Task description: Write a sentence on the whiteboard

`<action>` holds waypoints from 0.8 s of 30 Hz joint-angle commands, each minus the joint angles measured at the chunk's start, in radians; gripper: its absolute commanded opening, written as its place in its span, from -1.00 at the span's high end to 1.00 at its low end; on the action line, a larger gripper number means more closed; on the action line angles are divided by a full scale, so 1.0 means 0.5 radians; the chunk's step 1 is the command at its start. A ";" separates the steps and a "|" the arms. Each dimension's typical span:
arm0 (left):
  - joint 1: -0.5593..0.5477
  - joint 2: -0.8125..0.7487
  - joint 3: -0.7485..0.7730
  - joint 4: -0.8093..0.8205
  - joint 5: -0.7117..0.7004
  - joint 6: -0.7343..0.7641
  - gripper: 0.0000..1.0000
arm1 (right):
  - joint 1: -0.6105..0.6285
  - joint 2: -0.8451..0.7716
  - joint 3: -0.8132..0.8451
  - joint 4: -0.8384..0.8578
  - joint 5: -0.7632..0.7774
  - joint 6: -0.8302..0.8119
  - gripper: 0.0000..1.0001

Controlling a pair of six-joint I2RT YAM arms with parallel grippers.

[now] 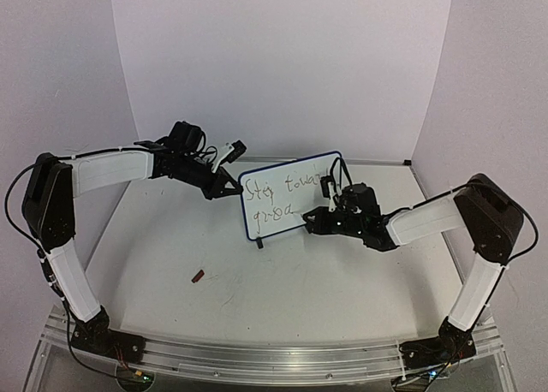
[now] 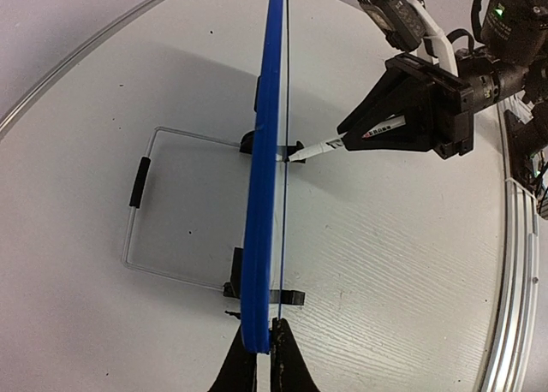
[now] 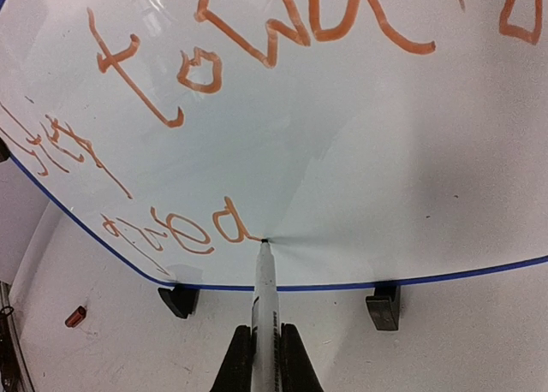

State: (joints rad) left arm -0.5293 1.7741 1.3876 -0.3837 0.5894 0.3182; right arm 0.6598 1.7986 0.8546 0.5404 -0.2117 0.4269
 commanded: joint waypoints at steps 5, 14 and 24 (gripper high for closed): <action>-0.012 0.096 -0.002 -0.198 -0.145 0.096 1.00 | -0.015 -0.265 -0.101 0.112 -0.022 -0.089 1.00; -0.012 0.096 -0.005 -0.199 -0.152 0.095 1.00 | -0.068 -0.381 -0.187 0.079 -0.207 -0.113 1.00; -0.013 0.096 -0.005 -0.198 -0.150 0.096 1.00 | -0.137 -0.268 -0.145 0.081 -0.310 -0.109 1.00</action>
State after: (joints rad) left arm -0.5304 1.7741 1.3876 -0.3832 0.5900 0.3195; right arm 0.5920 1.6351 0.7609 0.5602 -0.3321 0.3855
